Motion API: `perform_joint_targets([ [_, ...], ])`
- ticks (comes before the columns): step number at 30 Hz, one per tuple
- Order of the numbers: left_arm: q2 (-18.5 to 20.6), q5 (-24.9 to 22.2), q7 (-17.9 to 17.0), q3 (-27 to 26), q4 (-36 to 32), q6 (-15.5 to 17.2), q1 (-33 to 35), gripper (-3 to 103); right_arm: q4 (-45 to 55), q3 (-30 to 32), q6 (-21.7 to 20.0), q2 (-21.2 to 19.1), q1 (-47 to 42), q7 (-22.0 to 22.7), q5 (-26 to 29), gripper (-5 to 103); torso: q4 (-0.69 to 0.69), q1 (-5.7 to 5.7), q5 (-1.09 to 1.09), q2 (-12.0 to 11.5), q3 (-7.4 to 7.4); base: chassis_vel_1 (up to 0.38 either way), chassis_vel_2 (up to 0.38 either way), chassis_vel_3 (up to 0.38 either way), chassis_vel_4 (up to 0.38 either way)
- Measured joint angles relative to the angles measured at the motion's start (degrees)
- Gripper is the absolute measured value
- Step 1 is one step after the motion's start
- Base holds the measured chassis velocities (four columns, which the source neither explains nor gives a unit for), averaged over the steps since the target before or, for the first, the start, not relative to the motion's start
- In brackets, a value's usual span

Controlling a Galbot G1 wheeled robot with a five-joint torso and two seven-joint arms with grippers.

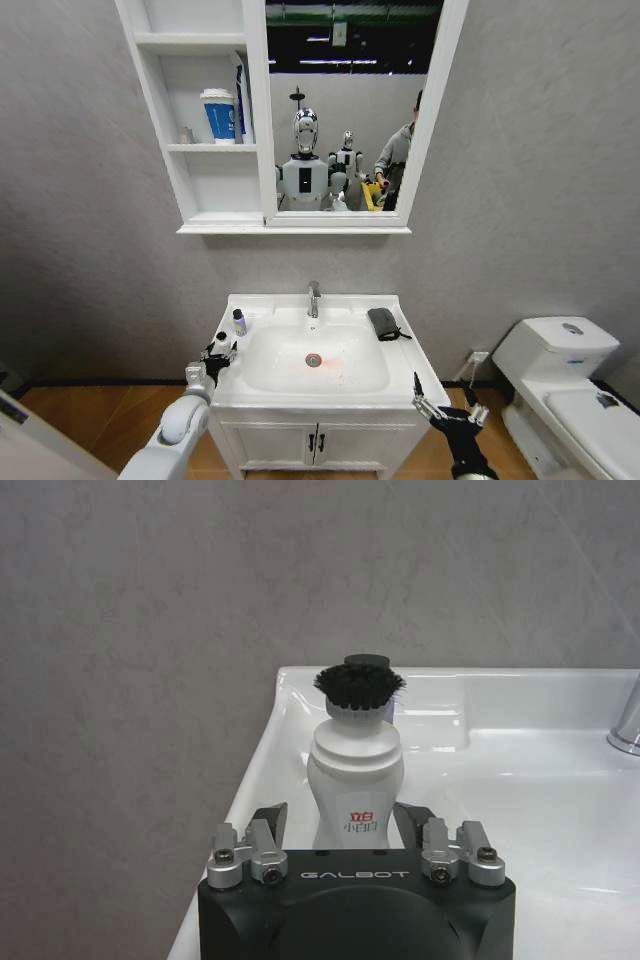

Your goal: Move facial cleanser and shampoo from washbasin to cabinet, then wipe washbasin with towel.

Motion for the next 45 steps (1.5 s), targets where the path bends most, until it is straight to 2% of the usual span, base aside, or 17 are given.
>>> perform_joint_targets([
  [2, 0.0, 0.0, 0.0, 0.0, -0.3, 0.0, 0.2, 60, 0.0, 0.0, -0.1, -0.1, 0.1, 0.1, 0.1, 100, 0.00, 0.00, 0.00, 0.0, 0.00, 0.000, 0.000, 0.000, 0.000],
  [4, 0.0, 0.1, 0.1, -0.4, -0.7, -0.1, 0.6, 44, 0.0, 0.1, -0.4, -0.3, 0.3, 0.5, 0.4, 100, 0.00, 0.00, 0.00, 0.0, 0.00, 0.000, 0.000, 0.000, 0.000],
  [7, -0.1, 0.2, 0.2, -1.0, -1.3, -0.3, 1.1, 34, 0.1, 0.0, -0.6, -0.4, 0.6, 0.6, 0.6, 100, -0.01, 0.00, 0.00, 0.0, 0.00, 0.000, 0.000, 0.000, 0.000],
  [14, 1.5, 0.4, 0.3, -1.7, -4.7, -1.3, 1.5, 30, 1.1, -0.5, -1.5, -0.5, 0.7, 1.3, 1.6, 100, 0.00, 0.00, -0.02, 0.0, 0.00, 0.000, 0.000, 0.000, 0.000],
  [17, 9.7, -3.1, 0.4, -1.7, -10.6, -1.1, 0.0, 30, 1.7, -0.7, -1.9, -0.7, 0.9, 1.4, 2.0, 100, 0.00, 0.00, -0.02, 0.0, 0.00, 0.000, 0.000, 0.000, 0.000],
  [18, 9.7, -3.1, 0.4, -1.7, -10.6, -1.1, 0.0, 30, 1.7, -0.7, -1.9, -0.7, 0.9, 1.4, 2.0, 100, 0.00, 0.00, -0.02, 0.0, 0.00, 0.000, 0.000, 0.000, 0.000],
  [20, 18.0, -7.3, -0.4, -2.7, -13.5, 0.2, -2.4, 30, 1.8, -0.6, -1.9, -1.0, 1.4, 1.4, 2.0, 100, -0.01, 0.00, -0.02, 0.0, 0.00, 0.000, 0.000, 0.000, 0.000],
  [21, 18.0, -7.3, -0.4, -2.7, -13.5, 0.2, -2.4, 30, 1.8, -0.6, -1.9, -1.0, 1.4, 1.4, 2.0, 100, -0.01, 0.00, -0.02, 0.0, 0.00, 0.000, 0.000, 0.000, 0.000],
  [24, 28.4, -14.3, -1.7, -4.4, -17.1, 2.3, -7.1, 30, 1.4, -0.7, -1.9, -1.4, 2.3, 1.4, 2.2, 100, 0.00, 0.00, -0.03, 0.0, 0.00, 0.000, 0.000, 0.000, 0.000],
  [27, 31.4, -17.5, -2.9, -4.5, -18.3, 3.5, -9.7, 30, 1.2, -0.8, -1.9, -1.6, 2.8, 1.4, 2.3, 100, 0.00, 0.00, -0.03, 0.0, 0.00, 0.000, 0.000, 0.000, 0.000],
  [29, 37.9, -26.9, -6.8, -2.5, -19.5, 7.3, -18.9, 30, 0.6, -1.0, -1.9, -1.7, 3.9, 1.4, 2.5, 100, 0.00, 0.00, -0.02, 0.0, 0.00, 0.000, 0.000, 0.000, 0.000],
  [30, 37.9, -26.9, -6.8, -2.5, -19.5, 7.3, -18.9, 30, 0.6, -1.0, -1.9, -1.7, 3.9, 1.4, 2.5, 100, 0.00, 0.00, -0.02, 0.0, 0.00, 0.000, 0.000, 0.000, 0.000],
  [33, 41.3, -34.7, -9.2, 1.1, -19.4, 10.8, -27.7, 30, 0.4, -1.2, -1.9, -1.7, 4.5, 1.3, 2.5, 100, -0.01, 0.00, 0.02, 0.0, 0.00, 0.000, 0.000, 0.000, 0.000],
  [35, 43.3, -42.2, -11.2, 7.0, -18.7, 15.3, -37.9, 30, 0.2, -1.2, -1.8, -1.7, 4.8, 1.3, 2.5, 100, 0.00, 0.00, 0.01, 0.0, 0.00, 0.000, 0.000, 0.000, 0.000],
  [36, 43.3, -42.2, -11.2, 7.0, -18.7, 15.3, -37.9, 30, 0.2, -1.2, -1.8, -1.7, 4.8, 1.3, 2.5, 100, 0.00, 0.00, 0.01, 0.0, 0.00, 0.000, 0.000, 0.000, 0.000],
  [38, 43.2, -49.2, -13.6, 15.1, -17.6, 20.0, -49.1, 30, 0.0, -1.2, -1.8, -1.6, 5.0, 1.3, 2.8, 100, 0.00, 0.00, -0.03, 0.0, 0.00, 0.000, 0.000, 0.000, 0.000],
  [45, 38.8, -55.2, -16.4, 26.8, -12.4, 26.7, -67.0, 30, 0.0, -0.5, -1.5, -2.0, 5.2, 1.4, 3.9, 100, 0.00, 0.00, -0.02, 0.0, 0.00, 0.000, 0.000, 0.000, 0.000],
])
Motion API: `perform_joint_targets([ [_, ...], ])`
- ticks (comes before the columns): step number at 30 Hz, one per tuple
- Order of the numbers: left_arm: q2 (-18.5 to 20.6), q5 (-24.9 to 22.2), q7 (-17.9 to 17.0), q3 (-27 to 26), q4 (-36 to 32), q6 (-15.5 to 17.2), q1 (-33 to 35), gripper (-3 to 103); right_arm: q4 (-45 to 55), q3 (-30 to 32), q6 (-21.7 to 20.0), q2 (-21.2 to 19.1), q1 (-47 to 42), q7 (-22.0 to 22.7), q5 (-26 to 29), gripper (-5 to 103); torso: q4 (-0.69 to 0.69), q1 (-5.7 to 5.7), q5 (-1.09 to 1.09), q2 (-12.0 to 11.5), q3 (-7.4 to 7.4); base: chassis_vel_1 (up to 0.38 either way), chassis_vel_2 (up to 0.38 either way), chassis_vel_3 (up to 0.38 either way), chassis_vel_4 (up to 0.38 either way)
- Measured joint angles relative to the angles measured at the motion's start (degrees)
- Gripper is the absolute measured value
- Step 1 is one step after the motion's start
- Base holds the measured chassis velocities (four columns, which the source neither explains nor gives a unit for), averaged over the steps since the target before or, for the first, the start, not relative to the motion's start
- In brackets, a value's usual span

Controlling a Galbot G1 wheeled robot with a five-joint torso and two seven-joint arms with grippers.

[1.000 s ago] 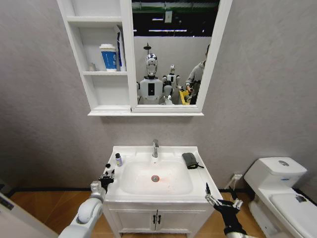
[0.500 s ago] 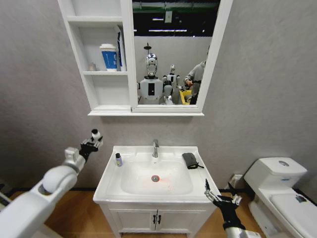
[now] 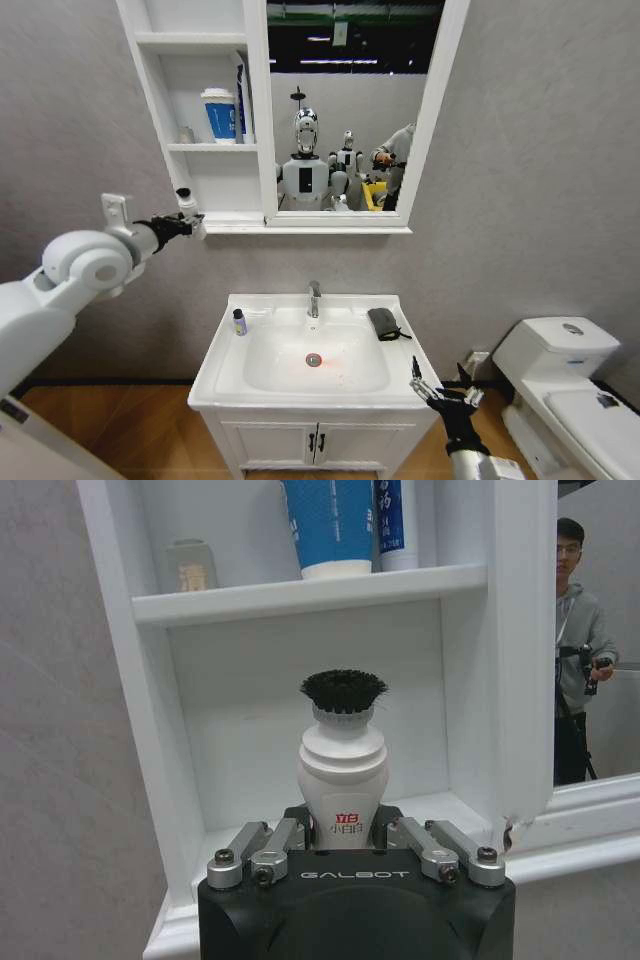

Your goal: Move facial cleanser and shampoo from washbasin to cabinet, then wipe washbasin with towel.

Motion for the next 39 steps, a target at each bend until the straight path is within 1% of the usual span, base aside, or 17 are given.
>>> perform_joint_targets([
  [1, -1.8, -1.3, -1.0, 3.6, 2.4, 1.1, -5.1, 30, -0.1, 0.2, 0.2, -0.1, 0.0, 0.0, 0.3, 100, 0.01, 0.00, 0.04, 0.0, 0.00, 0.000, 0.000, 0.000, 0.000],
  [2, -1.8, -1.3, -1.0, 3.6, 2.4, 1.1, -5.1, 30, -0.1, 0.2, 0.2, -0.1, 0.0, 0.0, 0.3, 100, 0.01, 0.00, 0.04, 0.0, 0.00, 0.000, 0.000, 0.000, 0.000],
  [3, -3.6, -2.7, -2.2, 6.6, 5.4, 2.0, -9.2, 30, -0.2, 0.3, 0.5, -0.1, 0.0, 0.0, 0.5, 100, 0.00, 0.00, 0.04, 0.0, -0.01, 0.000, 0.000, 0.000, 0.000],
  [4, -3.6, -2.7, -2.2, 6.6, 5.4, 2.0, -9.2, 30, -0.2, 0.3, 0.5, -0.1, 0.0, 0.0, 0.5, 100, 0.00, 0.00, 0.04, 0.0, -0.01, 0.000, 0.000, 0.000, 0.000],
  [6, -7.2, -3.9, -3.7, 11.6, 11.3, 3.3, -14.9, 30, -0.6, 0.4, 0.8, -0.2, 0.0, 0.0, 0.8, 100, -0.01, 0.00, 0.03, 0.0, 0.00, 0.000, 0.000, 0.000, 0.000],
  [9, -9.8, -3.8, -4.2, 13.8, 15.5, 3.7, -17.4, 30, -0.8, 0.5, 0.8, -0.3, 0.2, 0.0, 1.1, 100, -0.01, 0.00, 0.03, 0.0, 0.00, 0.000, 0.000, 0.000, 0.000],
  [11, -12.8, -1.9, -3.6, 15.4, 19.9, 3.6, -19.2, 30, -1.0, 0.8, 0.8, -0.6, 0.5, 0.0, 1.6, 100, 0.00, 0.00, 0.02, 0.0, 0.00, 0.000, 0.000, 0.000, 0.000],
  [12, -12.8, -1.9, -3.6, 15.4, 19.9, 3.6, -19.2, 30, -1.0, 0.8, 0.8, -0.6, 0.5, 0.0, 1.6, 100, 0.00, 0.00, 0.02, 0.0, 0.00, 0.000, 0.000, 0.000, 0.000],
  [15, -16.3, 2.4, -1.9, 16.6, 25.4, 3.0, -20.4, 30, -1.4, 1.4, 0.9, -0.9, 0.8, 0.0, 2.5, 100, 0.00, 0.00, 0.03, 0.0, 0.00, 0.000, 0.000, 0.000, 0.000],
  [19, -18.6, 5.3, -0.6, 17.3, 29.3, 2.8, -20.9, 30, -2.0, 2.4, 1.1, -1.2, 1.0, 0.1, 3.3, 100, 0.00, 0.00, 0.03, 0.0, 0.00, 0.000, 0.000, 0.000, 0.000],
  [30, -21.8, 9.0, -0.1, 17.5, 33.8, 2.3, -20.5, 30, -2.6, 3.0, 1.0, -1.6, 2.0, 1.1, 4.4, 100, 0.00, -0.01, 0.03, 0.0, -0.01, 0.000, 0.000, 0.000, 0.000],
  [31, -22.1, 9.1, -0.1, 17.5, 34.2, 2.2, -20.4, 27, -2.6, 3.1, 1.0, -1.7, 2.0, 1.2, 4.5, 100, 0.00, 0.00, 0.02, 0.0, 0.00, 0.000, 0.000, 0.000, 0.000],
  [34, -22.6, 9.3, -0.4, 17.2, 34.9, 2.2, -20.1, 37, -2.7, 3.5, 0.9, -1.7, 2.0, 1.3, 4.7, 100, 0.00, 0.00, 0.03, 0.0, -0.01, 0.000, 0.000, 0.000, 0.000],
  [35, -22.6, 9.3, -0.4, 17.2, 34.9, 2.2, -20.1, 37, -2.7, 3.5, 0.9, -1.7, 2.0, 1.3, 4.7, 100, 0.00, 0.00, 0.03, 0.0, -0.01, 0.000, 0.000, 0.000, 0.000],
  [37, -22.9, 9.9, -0.4, 16.6, 35.6, 2.1, -19.4, 48, -2.8, 3.7, 0.9, -1.7, 1.9, 1.3, 4.7, 100, 0.00, 0.00, 0.03, 0.0, -0.01, 0.000, 0.000, 0.000, 0.000],
  [38, -22.9, 9.9, -0.4, 16.6, 35.6, 2.1, -19.4, 48, -2.8, 3.7, 0.9, -1.7, 1.9, 1.3, 4.7, 100, 0.00, 0.00, 0.03, 0.0, -0.01, 0.000, 0.000, 0.000, 0.000],
  [39, -22.8, 10.0, -0.7, 16.1, 35.4, 2.1, -18.9, 54, -2.8, 3.7, 0.9, -1.6, 1.8, 1.3, 4.6, 100, -0.01, 0.00, 0.03, 0.0, -0.01, 0.000, 0.000, 0.000, 0.000],
])
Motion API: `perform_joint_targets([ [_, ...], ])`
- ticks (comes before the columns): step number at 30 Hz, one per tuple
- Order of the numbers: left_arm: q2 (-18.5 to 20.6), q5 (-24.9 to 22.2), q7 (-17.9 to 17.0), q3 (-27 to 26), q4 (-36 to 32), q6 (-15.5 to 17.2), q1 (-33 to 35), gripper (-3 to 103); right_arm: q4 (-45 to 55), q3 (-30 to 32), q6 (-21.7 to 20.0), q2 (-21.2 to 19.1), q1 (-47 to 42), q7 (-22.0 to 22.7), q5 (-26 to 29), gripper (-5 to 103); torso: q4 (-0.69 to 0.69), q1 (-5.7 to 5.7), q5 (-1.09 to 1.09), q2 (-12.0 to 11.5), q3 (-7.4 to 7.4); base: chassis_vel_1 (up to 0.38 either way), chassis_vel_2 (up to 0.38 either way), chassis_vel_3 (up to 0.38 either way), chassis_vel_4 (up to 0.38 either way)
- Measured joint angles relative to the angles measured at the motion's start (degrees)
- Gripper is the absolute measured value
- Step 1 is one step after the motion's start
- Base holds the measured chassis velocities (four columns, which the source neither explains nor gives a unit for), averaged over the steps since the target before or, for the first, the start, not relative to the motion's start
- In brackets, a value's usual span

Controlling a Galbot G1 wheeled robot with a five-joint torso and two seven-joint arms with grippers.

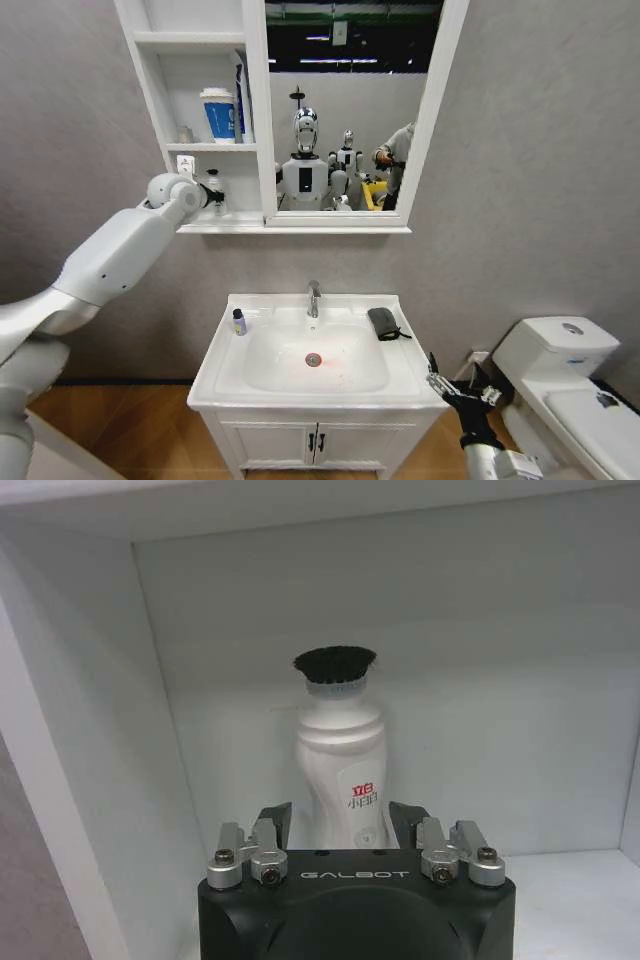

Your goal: Move facial cleanser and shampoo from washbasin to cabinet, then wipe washbasin with towel.

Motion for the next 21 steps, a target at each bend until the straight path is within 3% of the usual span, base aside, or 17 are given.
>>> perform_joint_targets([
  [2, 1.7, -0.8, -1.0, -1.3, -2.5, 0.0, 1.5, 66, 0.0, 0.0, 0.0, 0.1, 0.0, 0.1, -0.1, 100, -0.01, 0.00, -0.01, 0.0, 0.00, 0.000, 0.000, 0.000, 0.000],
  [5, 3.6, -1.5, -1.5, -2.0, -4.9, 0.0, 2.6, 71, 0.0, 0.0, 0.0, 0.1, 0.0, 0.1, -0.2, 100, -0.01, 0.00, 0.00, 0.0, 0.00, 0.000, 0.000, 0.000, 0.000],
  [6, 5.9, -2.3, -1.7, -2.9, -7.8, 0.0, 4.1, 82, 0.0, -0.1, 0.0, 0.1, 0.0, 0.2, -0.3, 100, -0.01, 0.00, -0.01, 0.0, 0.00, 0.000, 0.000, 0.000, 0.000],
  [7, 7.8, -2.8, -1.7, -4.1, -10.2, 0.0, 5.6, 82, 0.0, -0.1, 0.0, 0.1, 0.0, 0.3, -0.4, 100, -0.01, 0.00, -0.01, 0.0, 0.00, 0.000, 0.000, 0.000, 0.000],
  [9, 11.4, -4.0, -0.8, -8.6, -14.9, -0.9, 10.0, 92, 0.1, -0.3, 0.0, 0.0, 0.1, 0.8, -0.7, 100, 0.02, -0.01, -0.01, 0.0, -0.01, 0.000, 0.000, 0.000, 0.000],
  [10, 11.4, -4.0, -0.8, -8.6, -14.9, -0.9, 10.0, 92, 0.1, -0.3, 0.0, 0.0, 0.1, 0.8, -0.7, 100, 0.02, -0.01, -0.01, 0.0, -0.01, 0.000, 0.000, 0.000, 0.000],
  [12, 15.9, -5.9, 1.8, -16.8, -21.2, -2.5, 18.4, 99, 0.4, -0.4, 0.0, -0.1, 0.0, 1.1, -0.7, 100, 0.01, 0.00, -0.02, 0.0, -0.01, 0.000, 0.000, 0.000, 0.000],
  [13, 15.9, -5.9, 1.8, -16.8, -21.2, -2.5, 18.4, 99, 0.4, -0.4, 0.0, -0.1, 0.0, 1.1, -0.7, 100, 0.01, 0.00, -0.02, 0.0, -0.01, 0.000, 0.000, 0.000, 0.000],
  [14, 19.8, -5.7, 4.8, -21.8, -26.7, -3.9, 26.5, 100, 0.5, -0.4, 0.0, -0.1, 0.0, 1.2, -0.7, 100, 0.03, -0.01, -0.03, 0.0, -0.01, 0.000, 0.000, 0.000, 0.000],
  [16, 24.5, -2.4, 9.0, -26.3, -33.1, -7.1, 37.0, 100, 0.5, -0.5, 0.0, -0.1, -0.1, 1.2, -1.1, 100, 0.05, -0.02, -0.01, 0.0, -0.02, 0.000, 0.000, 0.000, 0.000],
  [17, 24.5, -2.4, 9.0, -26.3, -33.1, -7.1, 37.0, 100, 0.5, -0.5, 0.0, -0.1, -0.1, 1.2, -1.1, 100, 0.05, -0.02, -0.01, 0.0, -0.02, 0.000, 0.000, 0.000, 0.000],
  [18, 25.7, -0.1, 10.8, -27.8, -35.5, -9.7, 42.6, 100, 0.5, -0.6, 0.0, 0.1, -0.4, 1.2, -1.4, 100, 0.07, -0.03, 0.03, 0.0, -0.02, 0.000, 0.000, 0.000, 0.000],
  [21, 23.5, 6.1, 12.3, -27.7, -38.4, -14.6, 50.5, 100, 1.7, -0.4, 0.3, 1.6, -1.7, 1.2, -2.7, 100, -0.01, -0.03, -0.05, 0.0, -0.01, 0.000, 0.000, 0.000, 0.000],
])
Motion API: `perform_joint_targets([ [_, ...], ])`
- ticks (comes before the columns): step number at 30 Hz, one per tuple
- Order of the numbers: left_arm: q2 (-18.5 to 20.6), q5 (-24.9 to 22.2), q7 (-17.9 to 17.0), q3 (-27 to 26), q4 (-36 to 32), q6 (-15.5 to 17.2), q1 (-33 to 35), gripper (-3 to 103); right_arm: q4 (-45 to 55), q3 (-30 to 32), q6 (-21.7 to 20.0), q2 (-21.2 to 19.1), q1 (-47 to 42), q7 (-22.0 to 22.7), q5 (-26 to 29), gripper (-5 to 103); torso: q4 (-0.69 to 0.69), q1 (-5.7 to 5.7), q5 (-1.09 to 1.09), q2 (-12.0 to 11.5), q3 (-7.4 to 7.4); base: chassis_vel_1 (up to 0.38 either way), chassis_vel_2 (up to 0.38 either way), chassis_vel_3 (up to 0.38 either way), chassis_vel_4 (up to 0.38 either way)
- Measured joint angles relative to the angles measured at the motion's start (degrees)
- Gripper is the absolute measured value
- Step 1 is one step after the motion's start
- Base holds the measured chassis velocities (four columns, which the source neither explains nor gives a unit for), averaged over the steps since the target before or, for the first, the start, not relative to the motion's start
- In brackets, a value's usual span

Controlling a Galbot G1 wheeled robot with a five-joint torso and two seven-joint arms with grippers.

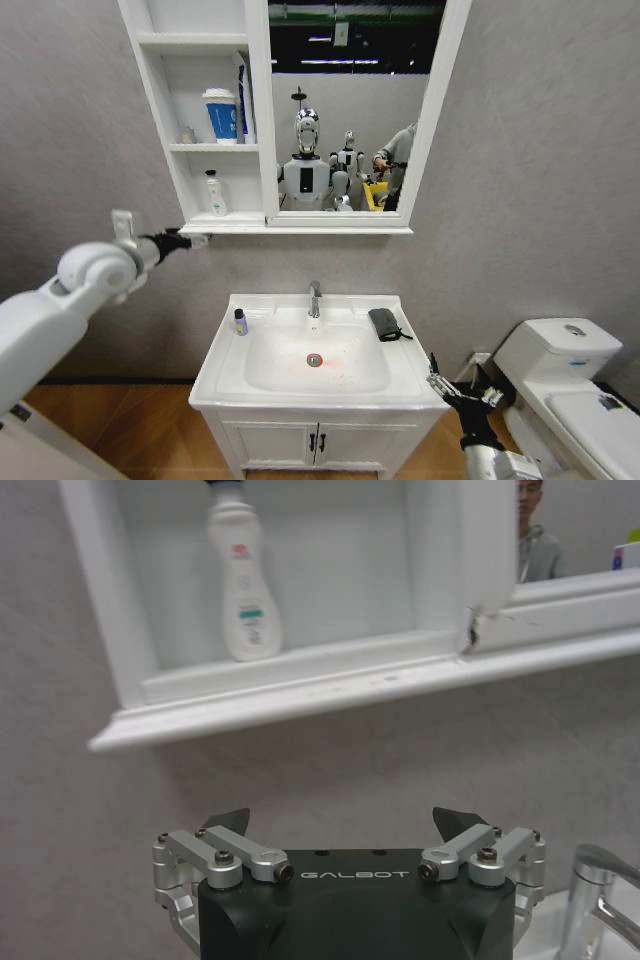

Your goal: Move facial cleanser and shampoo from washbasin to cabinet, then wipe washbasin with towel.

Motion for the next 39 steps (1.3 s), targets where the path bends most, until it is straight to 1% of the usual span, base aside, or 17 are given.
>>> perform_joint_targets([
  [1, 0.0, 0.0, 0.0, 0.0, 0.0, 0.0, 0.0, 100, 0.0, 0.0, 0.0, 0.0, 0.0, 0.0, 0.0, 100, 0.00, 0.00, 0.00, 0.0, 0.00, 0.000, 0.000, 0.000, 0.000],
  [3, -2.7, 6.1, -0.8, 0.9, -0.8, -3.8, 6.1, 100, 0.8, -0.4, -0.1, 0.4, 0.0, 0.3, -0.5, 100, -0.02, 0.01, 0.06, 0.0, 0.00, 0.000, 0.000, 0.000, 0.000],
  [4, -2.7, 6.1, -0.8, 0.9, -0.8, -3.8, 6.1, 100, 0.8, -0.4, -0.1, 0.4, 0.0, 0.3, -0.5, 100, -0.02, 0.01, 0.06, 0.0, 0.00, 0.000, 0.000, 0.000, 0.000],
  [6, -6.0, 14.1, 0.3, 1.8, 1.7, -8.3, 11.9, 100, 1.0, -0.4, 0.0, 0.6, -0.4, 0.3, -0.8, 100, 0.01, 0.03, 0.05, 0.0, 0.01, 0.000, 0.000, 0.000, 0.000],
  [7, -6.0, 14.1, 0.3, 1.8, 1.7, -8.3, 11.9, 100, 1.0, -0.4, 0.0, 0.6, -0.4, 0.3, -0.8, 100, 0.01, 0.03, 0.05, 0.0, 0.01, 0.000, 0.000, 0.000, 0.000],
  [10, -10.3, 23.2, 2.6, 1.7, 8.2, -13.8, 17.4, 100, 1.0, 0.3, 0.7, 1.0, -1.3, 0.3, -0.9, 100, 0.00, 0.02, 0.04, 0.0, 0.01, 0.000, 0.000, 0.000, 0.000],
  [11, -10.3, 23.2, 2.6, 1.7, 8.2, -13.8, 17.4, 100, 1.0, 0.3, 0.7, 1.0, -1.3, 0.3, -0.9, 100, 0.00, 0.02, 0.04, 0.0, 0.01, 0.000, 0.000, 0.000, 0.000],
  [13, -13.4, 27.0, 2.7, 0.9, 12.3, -16.1, 20.9, 100, 1.0, 0.8, 1.1, 1.3, -2.0, 0.3, -0.9, 100, 0.01, 0.02, 0.03, 0.0, 0.01, 0.000, 0.000, 0.000, 0.000],
  [14, -13.4, 27.0, 2.7, 0.9, 12.3, -16.1, 20.9, 100, 1.0, 0.8, 1.1, 1.3, -2.0, 0.3, -0.9, 100, 0.01, 0.02, 0.03, 0.0, 0.01, 0.000, 0.000, 0.000, 0.000],
  [15, -14.8, 28.5, 2.9, 0.7, 14.0, -16.7, 22.0, 100, 0.9, 0.9, 1.3, 1.3, -2.3, 0.2, -0.9, 100, 0.02, 0.02, 0.05, 0.0, 0.01, 0.000, 0.000, 0.000, 0.000],
  [17, -15.8, 29.2, 3.0, 0.9, 15.0, -16.9, 22.2, 100, 0.9, 1.0, 1.3, 1.2, -2.3, 0.2, -0.9, 100, 0.02, 0.02, 0.06, 0.0, 0.01, 0.000, 0.000, 0.000, 0.000],
  [19, -18.8, 29.8, 3.0, 2.0, 17.8, -17.1, 21.5, 100, 0.8, 1.0, 1.3, 0.7, -2.1, 0.3, -0.9, 100, 0.02, 0.02, 0.05, 0.0, 0.01, 0.000, 0.000, 0.000, 0.000],
  [23, -21.4, 29.0, 2.9, 3.0, 19.9, -17.0, 20.1, 100, 0.7, 0.9, 1.1, 0.5, -1.9, 0.4, -0.9, 100, 0.01, 0.02, 0.06, 0.0, 0.01, 0.000, 0.000, 0.000, 0.000],
  [25, -24.2, 28.6, 2.8, 3.9, 22.6, -16.9, 18.8, 100, 0.6, 0.8, 1.0, 0.4, -1.9, 0.4, -0.9, 100, 0.00, 0.03, 0.04, 0.0, 0.01, 0.000, 0.000, 0.000, 0.000],
  [28, -26.8, 28.5, 2.6, 4.0, 24.5, -16.8, 18.0, 100, 0.2, 0.8, 1.0, -0.1, -1.9, 0.4, -0.5, 100, 0.01, 0.03, 0.05, 0.0, 0.01, 0.000, 0.000, 0.000, 0.000],
  [32, -29.1, 28.4, 2.3, 3.8, 27.9, -16.9, 16.3, 100, -0.1, 1.6, 1.0, -0.7, -1.9, 0.4, 0.3, 100, 0.01, 0.03, 0.05, 0.0, 0.01, 0.000, 0.000, 0.000, 0.000],
  [39, -31.0, 28.3, 2.5, 4.4, 31.4, -16.9, 12.8, 100, -0.4, 2.0, 1.0, -0.8, -1.8, 0.4, 0.5, 100, 0.01, 0.03, 0.05, 0.0, 0.01, 0.000, 0.000, 0.000, 0.000],
])
